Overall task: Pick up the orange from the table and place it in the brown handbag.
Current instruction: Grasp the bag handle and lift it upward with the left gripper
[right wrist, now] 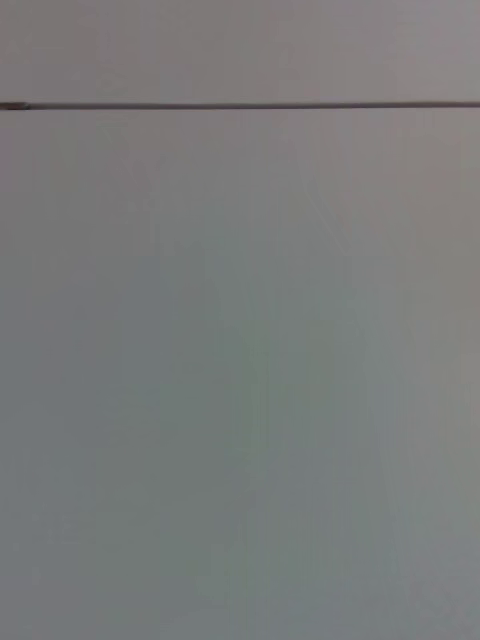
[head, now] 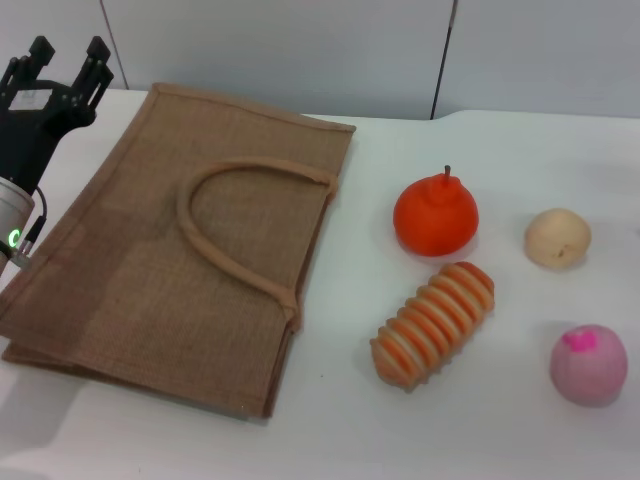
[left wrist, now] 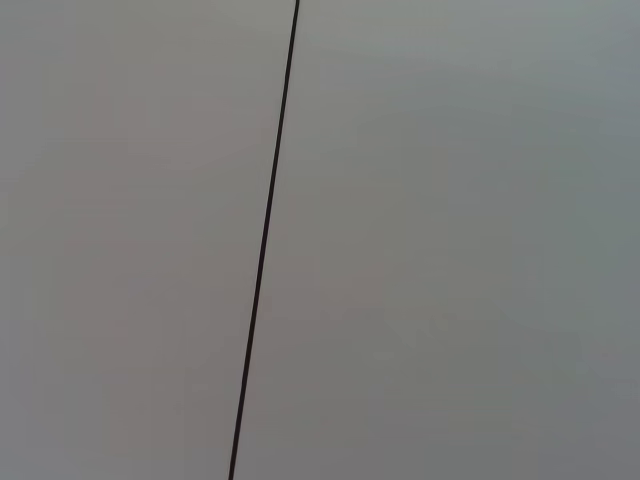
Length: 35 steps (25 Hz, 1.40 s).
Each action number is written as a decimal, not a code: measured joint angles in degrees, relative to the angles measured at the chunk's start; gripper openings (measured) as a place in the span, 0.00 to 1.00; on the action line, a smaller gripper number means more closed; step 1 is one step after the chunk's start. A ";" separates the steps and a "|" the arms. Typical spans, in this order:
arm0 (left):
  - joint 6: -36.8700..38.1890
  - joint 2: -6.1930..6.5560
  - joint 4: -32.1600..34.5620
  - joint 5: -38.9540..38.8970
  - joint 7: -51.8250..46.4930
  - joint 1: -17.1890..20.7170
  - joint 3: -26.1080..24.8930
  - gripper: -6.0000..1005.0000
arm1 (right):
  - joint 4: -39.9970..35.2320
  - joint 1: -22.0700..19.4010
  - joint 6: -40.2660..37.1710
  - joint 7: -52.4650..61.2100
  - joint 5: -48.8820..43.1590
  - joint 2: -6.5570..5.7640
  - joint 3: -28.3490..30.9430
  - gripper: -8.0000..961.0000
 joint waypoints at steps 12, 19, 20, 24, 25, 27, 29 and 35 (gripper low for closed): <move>0.00 0.00 0.00 0.00 0.00 -0.06 0.08 0.73 | 0.00 0.00 0.00 0.00 0.00 0.00 0.00 0.92; 1.16 0.02 0.00 0.25 -0.26 -0.55 0.49 0.73 | 0.00 0.00 0.02 0.00 0.00 0.00 0.00 0.92; 1.76 0.04 -0.03 0.40 -0.64 -0.74 0.59 0.73 | 0.00 0.00 0.10 0.00 0.00 -0.02 0.00 0.92; 3.01 0.24 -0.15 0.85 -4.38 -0.86 0.94 0.73 | 0.00 0.14 1.04 -0.02 0.00 -0.06 0.00 0.92; 3.28 0.29 -0.05 1.11 -6.03 -0.88 1.06 0.73 | 0.00 0.15 1.30 -0.06 0.00 -0.06 0.00 0.92; 4.13 0.41 0.29 1.86 -9.38 -0.99 1.16 0.73 | 0.00 0.14 1.57 -0.15 0.00 -0.07 0.00 0.92; 5.90 0.61 0.95 3.55 -13.97 -1.28 1.21 0.73 | 0.00 0.07 1.66 -0.21 0.00 -0.11 0.00 0.92; 14.53 0.77 9.71 15.87 -34.24 -1.49 1.25 0.73 | 0.00 0.04 1.67 -0.30 0.00 -0.18 0.00 0.92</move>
